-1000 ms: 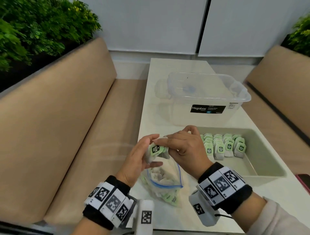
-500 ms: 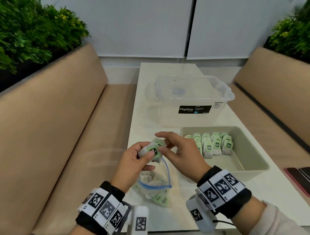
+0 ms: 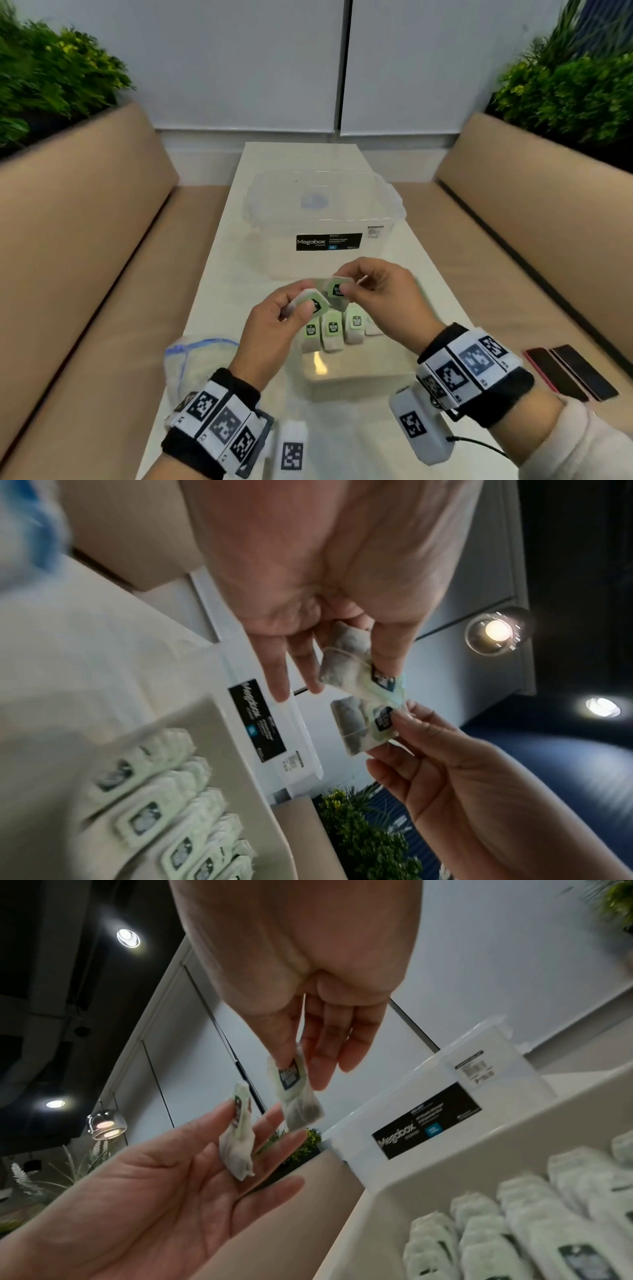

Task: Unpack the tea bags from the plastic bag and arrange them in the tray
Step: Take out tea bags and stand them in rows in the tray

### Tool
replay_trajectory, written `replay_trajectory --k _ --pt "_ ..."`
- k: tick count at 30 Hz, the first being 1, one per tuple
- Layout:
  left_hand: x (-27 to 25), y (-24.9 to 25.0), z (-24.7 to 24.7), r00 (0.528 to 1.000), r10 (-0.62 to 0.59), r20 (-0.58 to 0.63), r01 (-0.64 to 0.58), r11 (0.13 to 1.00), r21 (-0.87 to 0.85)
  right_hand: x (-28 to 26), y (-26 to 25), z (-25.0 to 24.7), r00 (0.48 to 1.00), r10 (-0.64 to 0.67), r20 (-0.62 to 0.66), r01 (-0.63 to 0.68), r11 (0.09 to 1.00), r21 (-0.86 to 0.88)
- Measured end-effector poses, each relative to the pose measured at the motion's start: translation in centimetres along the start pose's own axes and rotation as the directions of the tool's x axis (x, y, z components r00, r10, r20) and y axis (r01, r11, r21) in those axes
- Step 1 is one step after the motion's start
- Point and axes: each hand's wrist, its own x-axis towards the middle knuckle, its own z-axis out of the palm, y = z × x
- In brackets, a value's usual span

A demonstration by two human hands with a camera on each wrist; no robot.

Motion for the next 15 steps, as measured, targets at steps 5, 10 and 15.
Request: replay_trajectory --k 5,10,15 --pt "1.8 0.8 4.8 0.994 0.063 0.094 -0.073 0.991 0.114 1.2 1.3 -4.0 0.998 -0.042 0.048 0.046 0.996 -0.074" --pt "2.3 -0.6 7.3 0.999 0.044 0.022 -0.048 0.971 0.236 2.6 3.1 -6.7 0.973 -0.033 0.229 0.096 0.958 -0.27" --pt "2.3 -3.4 7.3 0.983 0.045 -0.176 0.011 0.952 0.305 4.4 5.3 -7.4 0.878 0.093 0.47 0.202 0.819 -0.538"
